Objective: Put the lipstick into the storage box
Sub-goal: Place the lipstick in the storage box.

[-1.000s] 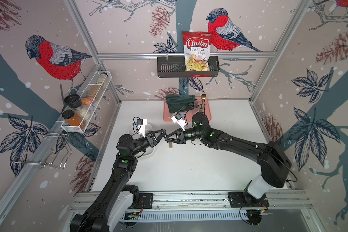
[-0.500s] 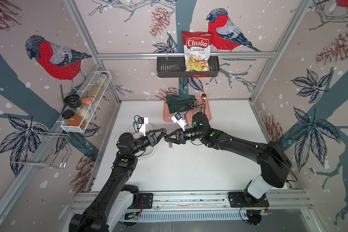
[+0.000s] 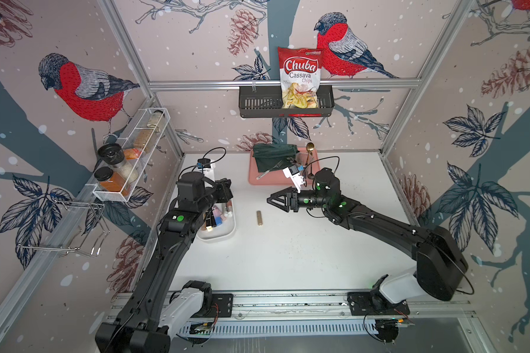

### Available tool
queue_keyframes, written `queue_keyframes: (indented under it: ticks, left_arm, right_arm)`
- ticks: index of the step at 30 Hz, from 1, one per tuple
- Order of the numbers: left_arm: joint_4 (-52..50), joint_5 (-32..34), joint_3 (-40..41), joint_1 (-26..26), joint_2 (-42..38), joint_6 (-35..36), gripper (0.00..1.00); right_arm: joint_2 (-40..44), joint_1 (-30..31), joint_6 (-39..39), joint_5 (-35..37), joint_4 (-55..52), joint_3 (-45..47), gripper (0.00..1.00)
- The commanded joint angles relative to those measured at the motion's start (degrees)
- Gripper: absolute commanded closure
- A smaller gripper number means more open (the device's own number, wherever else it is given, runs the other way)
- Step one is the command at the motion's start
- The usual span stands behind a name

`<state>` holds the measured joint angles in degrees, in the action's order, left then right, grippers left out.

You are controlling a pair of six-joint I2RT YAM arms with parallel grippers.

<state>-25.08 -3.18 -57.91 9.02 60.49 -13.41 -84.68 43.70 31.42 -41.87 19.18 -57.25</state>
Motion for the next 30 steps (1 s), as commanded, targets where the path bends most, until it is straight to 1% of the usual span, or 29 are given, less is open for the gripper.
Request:
queue_keyframes:
  ticks: [1,5,9,14,18,23,30]
  left_arm:
    - [-9.57,18.31,-2.45,0.16,3.34,7.56,0.91]
    - [-6.20,24.70,-3.17,0.30,8.83,8.71,0.91]
    - [-2.38,28.20,-3.03,0.39,14.13,10.21,0.91]
    - [0.63,34.97,-3.36,0.37,21.86,11.41,0.93]
    - [4.86,36.70,-3.39,0.32,26.24,12.08,0.93]
    - [9.95,40.81,-2.74,0.35,30.89,14.45,0.93]
    - [14.04,41.77,-3.04,-0.15,36.61,16.09,0.92]
  right_arm:
    - [0.39,0.19,-1.76,1.18,-0.46,1.37,0.37]
    - [0.43,0.41,-1.50,0.95,0.99,3.17,0.37]
    - [0.76,0.55,-1.54,0.60,2.19,5.34,0.37]
    - [0.80,0.07,-1.25,-0.30,3.96,8.06,0.37]
    - [0.69,-1.02,-1.34,-1.32,4.59,9.32,0.37]
    - [0.92,-2.52,-1.34,-2.23,4.97,10.30,0.37]
    - [0.13,-4.06,-1.54,-3.39,4.64,10.23,0.37]
